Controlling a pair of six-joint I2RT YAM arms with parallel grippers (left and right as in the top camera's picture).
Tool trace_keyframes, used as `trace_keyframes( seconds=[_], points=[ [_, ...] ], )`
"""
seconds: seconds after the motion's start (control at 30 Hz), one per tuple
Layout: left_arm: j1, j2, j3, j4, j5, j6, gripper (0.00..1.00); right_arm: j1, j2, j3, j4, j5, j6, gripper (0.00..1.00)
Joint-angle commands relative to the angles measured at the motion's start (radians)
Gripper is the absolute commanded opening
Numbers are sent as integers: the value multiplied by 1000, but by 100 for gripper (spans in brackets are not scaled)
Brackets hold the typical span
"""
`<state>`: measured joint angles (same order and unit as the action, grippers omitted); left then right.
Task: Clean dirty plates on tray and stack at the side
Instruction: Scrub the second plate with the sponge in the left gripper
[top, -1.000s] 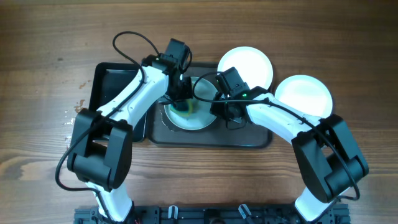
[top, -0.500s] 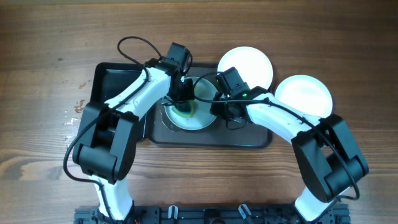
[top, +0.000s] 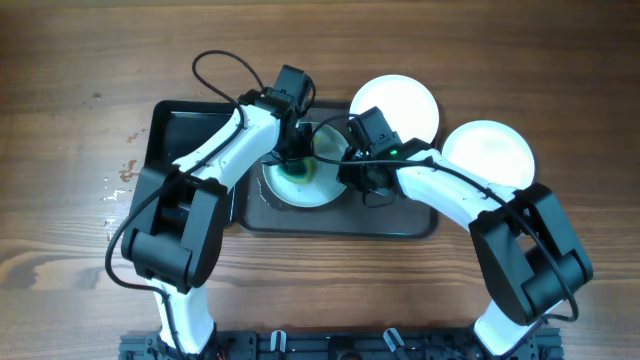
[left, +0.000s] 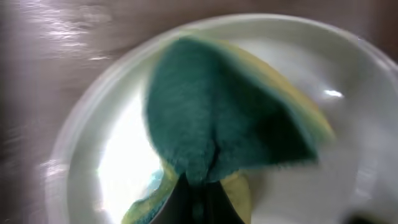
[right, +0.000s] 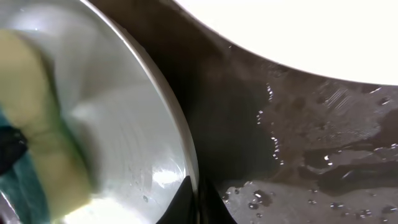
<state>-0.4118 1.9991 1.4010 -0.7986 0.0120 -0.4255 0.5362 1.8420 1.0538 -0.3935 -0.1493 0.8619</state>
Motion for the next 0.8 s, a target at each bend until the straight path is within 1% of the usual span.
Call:
trace_keyframes(
  seconds=[0.0,0.1,0.17,0.27,0.33,0.37,0.43,0.53,0.63,0.7,0.77],
  points=[
    [14,23,13,-71,-268,-70,4,4,11,20,0,-16,-22,4],
    [11,23,13,-116,-254,-69,4,4,11,20,0,-16,-22,4],
    [4,23,13,-131,-215,-68,4,4,11,20,0,-16,-22,4],
    [-10,23,13,-134,-56,-14,4,4,11,20,0,-16,-21,4],
    [-24,23,13,-131,127,28,4,4,11,20,1,-21,-23,4],
    [-32,23,13,-129,181,29,4,4,11,20,2,-28,-24,4],
    [-48,23,13,-112,236,29,4,4,11,20,2,-32,-24,4],
    [-71,23,13,-66,249,25,4,4,11,20,1,-34,-24,4],
    [-74,23,13,-14,232,11,4,4,11,19,0,-35,-25,4],
    [-72,23,13,8,150,-42,4,4,11,19,0,-35,-25,4],
    [-68,23,13,18,26,-90,4,4,11,19,0,-35,-25,4]
  ],
)
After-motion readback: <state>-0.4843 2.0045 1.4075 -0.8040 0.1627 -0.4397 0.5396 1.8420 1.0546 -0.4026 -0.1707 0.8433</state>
